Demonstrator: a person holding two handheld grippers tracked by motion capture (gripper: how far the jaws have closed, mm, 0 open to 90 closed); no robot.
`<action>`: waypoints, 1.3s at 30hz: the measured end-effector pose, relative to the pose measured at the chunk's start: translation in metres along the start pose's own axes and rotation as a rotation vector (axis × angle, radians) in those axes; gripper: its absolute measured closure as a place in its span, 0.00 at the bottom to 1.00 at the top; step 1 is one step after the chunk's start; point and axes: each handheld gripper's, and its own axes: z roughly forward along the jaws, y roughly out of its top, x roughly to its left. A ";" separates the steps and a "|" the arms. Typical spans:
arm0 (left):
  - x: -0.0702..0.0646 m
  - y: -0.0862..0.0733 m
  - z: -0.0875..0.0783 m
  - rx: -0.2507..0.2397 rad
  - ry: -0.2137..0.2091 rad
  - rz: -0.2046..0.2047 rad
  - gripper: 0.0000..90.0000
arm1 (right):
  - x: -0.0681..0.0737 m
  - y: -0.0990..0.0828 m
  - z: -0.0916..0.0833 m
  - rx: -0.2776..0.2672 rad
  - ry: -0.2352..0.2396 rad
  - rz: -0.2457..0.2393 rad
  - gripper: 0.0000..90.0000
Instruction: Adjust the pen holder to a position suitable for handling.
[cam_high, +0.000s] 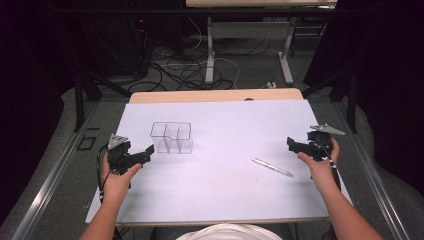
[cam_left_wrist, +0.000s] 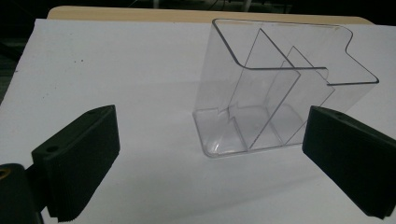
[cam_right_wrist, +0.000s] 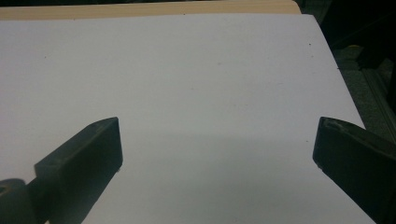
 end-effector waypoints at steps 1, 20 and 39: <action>0.000 0.000 0.000 0.000 0.000 0.000 0.05 | 0.000 0.000 0.000 -0.006 -0.005 -0.002 0.02; 0.000 0.028 0.010 -0.049 0.030 -0.044 0.48 | 0.008 -0.002 0.004 0.005 0.016 -0.038 0.05; 0.007 0.031 0.041 0.043 0.088 -0.117 0.90 | 0.011 -0.005 0.009 0.029 0.041 -0.023 0.07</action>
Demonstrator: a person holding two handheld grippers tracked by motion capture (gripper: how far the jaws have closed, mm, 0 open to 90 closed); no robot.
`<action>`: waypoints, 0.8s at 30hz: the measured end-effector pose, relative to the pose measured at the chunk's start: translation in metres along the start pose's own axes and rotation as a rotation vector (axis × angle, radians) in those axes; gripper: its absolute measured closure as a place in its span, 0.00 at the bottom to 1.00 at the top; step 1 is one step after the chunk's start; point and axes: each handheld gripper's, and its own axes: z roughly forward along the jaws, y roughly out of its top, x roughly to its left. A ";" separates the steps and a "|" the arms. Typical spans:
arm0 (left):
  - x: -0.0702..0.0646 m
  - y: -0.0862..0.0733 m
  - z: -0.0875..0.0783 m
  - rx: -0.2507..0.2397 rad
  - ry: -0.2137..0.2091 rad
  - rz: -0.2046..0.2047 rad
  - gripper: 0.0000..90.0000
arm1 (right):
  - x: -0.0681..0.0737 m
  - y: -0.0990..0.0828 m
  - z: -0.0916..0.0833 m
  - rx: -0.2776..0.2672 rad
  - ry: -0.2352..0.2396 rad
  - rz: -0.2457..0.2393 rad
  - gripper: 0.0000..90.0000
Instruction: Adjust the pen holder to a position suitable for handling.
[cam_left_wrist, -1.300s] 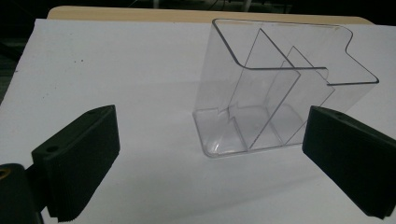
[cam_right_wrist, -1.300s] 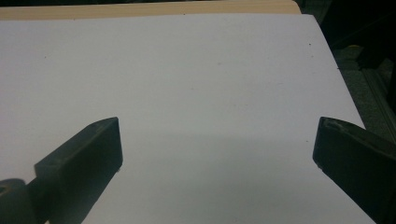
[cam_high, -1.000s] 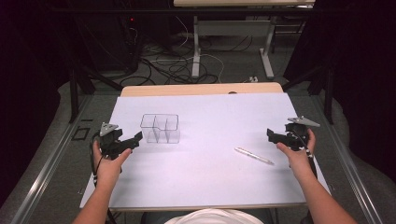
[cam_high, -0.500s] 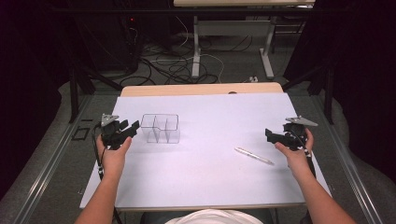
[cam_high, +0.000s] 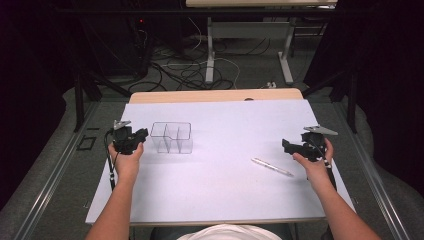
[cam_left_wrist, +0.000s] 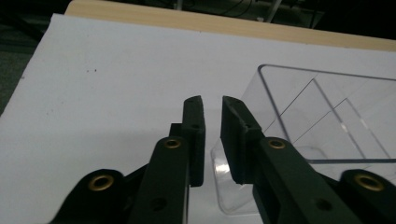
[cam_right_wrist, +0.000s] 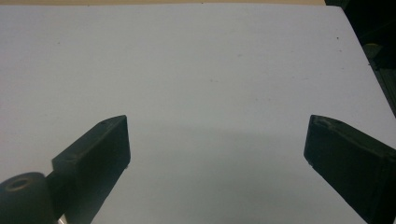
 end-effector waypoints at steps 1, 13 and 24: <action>0.000 -0.001 0.002 0.010 0.002 -0.001 0.92 | 0.000 0.000 0.001 0.001 0.000 0.000 0.07; 0.000 -0.012 0.019 0.091 -0.028 0.004 1.00 | 0.002 -0.003 0.004 0.025 0.032 -0.013 0.07; -0.001 -0.014 0.024 0.111 -0.054 -0.002 1.00 | 0.002 -0.003 0.006 0.031 0.042 -0.007 0.07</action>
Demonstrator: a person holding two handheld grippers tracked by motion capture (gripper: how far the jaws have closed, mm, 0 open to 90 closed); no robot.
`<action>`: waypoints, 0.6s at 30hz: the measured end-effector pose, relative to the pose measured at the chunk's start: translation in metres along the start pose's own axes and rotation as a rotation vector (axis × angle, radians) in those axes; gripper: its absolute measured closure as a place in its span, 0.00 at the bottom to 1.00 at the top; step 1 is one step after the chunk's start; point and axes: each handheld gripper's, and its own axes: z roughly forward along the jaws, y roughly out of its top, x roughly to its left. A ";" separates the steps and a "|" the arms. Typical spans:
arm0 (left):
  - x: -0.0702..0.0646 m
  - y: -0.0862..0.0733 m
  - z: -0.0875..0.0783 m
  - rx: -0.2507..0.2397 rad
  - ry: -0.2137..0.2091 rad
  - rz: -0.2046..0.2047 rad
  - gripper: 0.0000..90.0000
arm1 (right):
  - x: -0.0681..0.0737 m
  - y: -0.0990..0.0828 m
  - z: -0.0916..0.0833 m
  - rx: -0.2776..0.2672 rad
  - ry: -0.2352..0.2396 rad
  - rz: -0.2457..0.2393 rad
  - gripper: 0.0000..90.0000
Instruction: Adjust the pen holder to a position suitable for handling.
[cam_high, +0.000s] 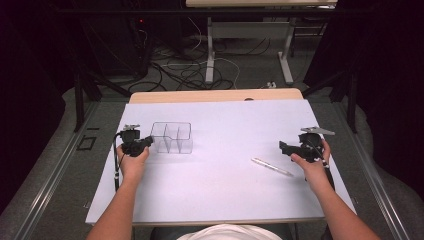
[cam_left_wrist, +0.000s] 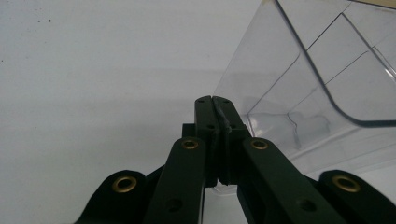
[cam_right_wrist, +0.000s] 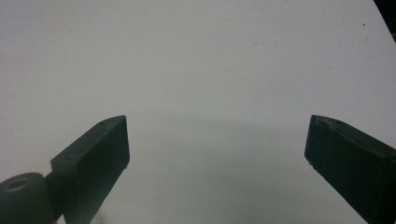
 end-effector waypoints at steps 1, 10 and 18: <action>0.000 0.000 0.000 -0.002 -0.003 -0.002 1.00 | 0.000 0.000 0.000 0.001 0.000 0.003 0.07; -0.012 0.000 0.001 0.007 -0.041 0.019 1.00 | 0.000 0.000 0.002 0.009 0.005 0.009 0.07; -0.028 0.002 0.007 -0.003 -0.064 0.022 1.00 | 0.002 0.000 0.002 0.017 0.010 0.015 0.07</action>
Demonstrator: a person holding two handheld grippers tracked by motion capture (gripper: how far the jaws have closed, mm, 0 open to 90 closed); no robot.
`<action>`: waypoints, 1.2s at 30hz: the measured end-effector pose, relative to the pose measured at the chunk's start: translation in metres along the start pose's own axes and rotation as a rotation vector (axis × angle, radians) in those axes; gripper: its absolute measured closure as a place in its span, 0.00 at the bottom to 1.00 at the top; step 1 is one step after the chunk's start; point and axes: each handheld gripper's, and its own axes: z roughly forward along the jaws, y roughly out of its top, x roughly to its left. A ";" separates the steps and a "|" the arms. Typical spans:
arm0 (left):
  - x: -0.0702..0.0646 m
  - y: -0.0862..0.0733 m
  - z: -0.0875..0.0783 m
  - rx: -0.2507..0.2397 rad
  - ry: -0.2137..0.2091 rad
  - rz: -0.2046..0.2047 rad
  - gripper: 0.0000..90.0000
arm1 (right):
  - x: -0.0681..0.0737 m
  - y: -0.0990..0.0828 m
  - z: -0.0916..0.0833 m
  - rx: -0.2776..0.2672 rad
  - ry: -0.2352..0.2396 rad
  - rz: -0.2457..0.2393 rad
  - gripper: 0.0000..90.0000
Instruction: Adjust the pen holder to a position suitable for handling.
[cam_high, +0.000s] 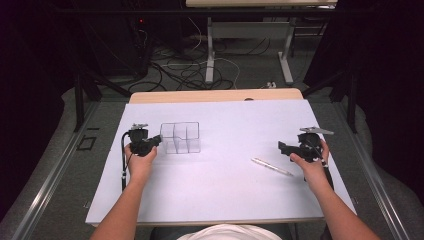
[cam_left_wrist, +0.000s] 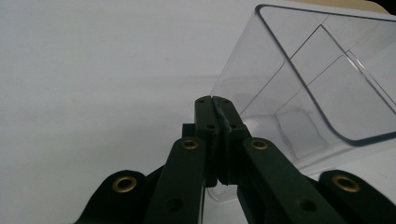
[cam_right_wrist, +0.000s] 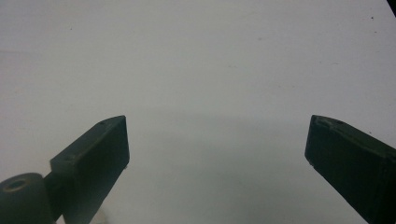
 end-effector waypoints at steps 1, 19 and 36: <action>-0.003 0.001 0.002 0.001 -0.003 0.005 1.00 | 0.000 0.000 0.000 -0.001 -0.002 0.006 0.07; -0.037 0.009 0.026 0.014 -0.041 0.027 1.00 | 0.001 0.000 0.002 0.003 0.013 0.016 0.07; -0.075 0.010 0.045 0.027 -0.089 0.032 1.00 | 0.002 -0.001 0.002 0.008 0.015 0.016 0.07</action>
